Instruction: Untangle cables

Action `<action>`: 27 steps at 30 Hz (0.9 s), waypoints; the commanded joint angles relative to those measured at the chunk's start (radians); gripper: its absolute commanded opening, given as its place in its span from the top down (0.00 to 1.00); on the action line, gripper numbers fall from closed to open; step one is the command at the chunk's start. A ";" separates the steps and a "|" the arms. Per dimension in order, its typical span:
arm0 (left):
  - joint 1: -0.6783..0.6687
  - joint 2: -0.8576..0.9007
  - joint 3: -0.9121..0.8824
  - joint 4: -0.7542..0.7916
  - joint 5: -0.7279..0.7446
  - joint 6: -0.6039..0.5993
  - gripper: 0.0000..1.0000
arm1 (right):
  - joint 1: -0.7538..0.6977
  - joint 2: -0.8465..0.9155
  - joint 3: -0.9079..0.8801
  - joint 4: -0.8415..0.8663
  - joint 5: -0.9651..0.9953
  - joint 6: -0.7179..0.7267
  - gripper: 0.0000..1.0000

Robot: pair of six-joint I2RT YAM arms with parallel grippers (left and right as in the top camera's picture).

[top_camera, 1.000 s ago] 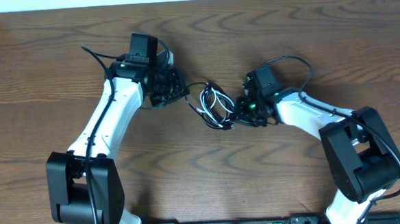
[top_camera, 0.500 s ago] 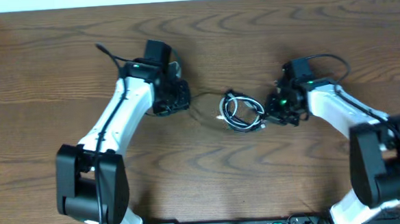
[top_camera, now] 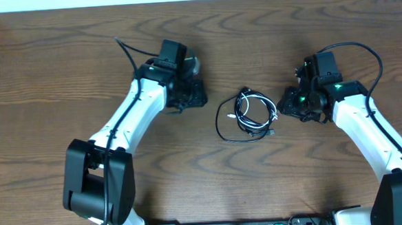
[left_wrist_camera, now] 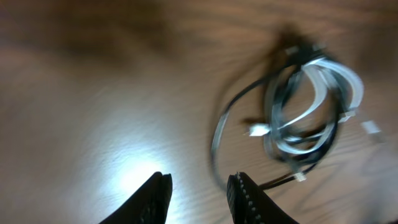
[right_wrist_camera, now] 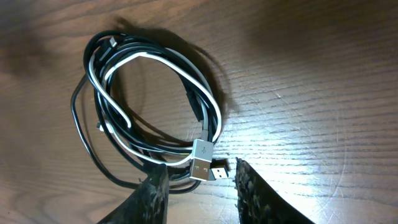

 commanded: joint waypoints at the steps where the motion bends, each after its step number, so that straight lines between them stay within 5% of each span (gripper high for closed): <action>1: -0.060 0.031 -0.001 0.064 0.056 -0.074 0.65 | -0.019 -0.005 -0.001 -0.002 0.016 -0.018 0.66; 10: -0.214 0.156 0.000 0.241 -0.072 -0.202 0.65 | -0.036 -0.005 -0.001 -0.020 0.016 -0.027 0.61; 27: -0.252 0.256 0.000 0.301 -0.212 -0.237 0.65 | -0.033 -0.005 -0.002 -0.027 0.016 -0.033 0.57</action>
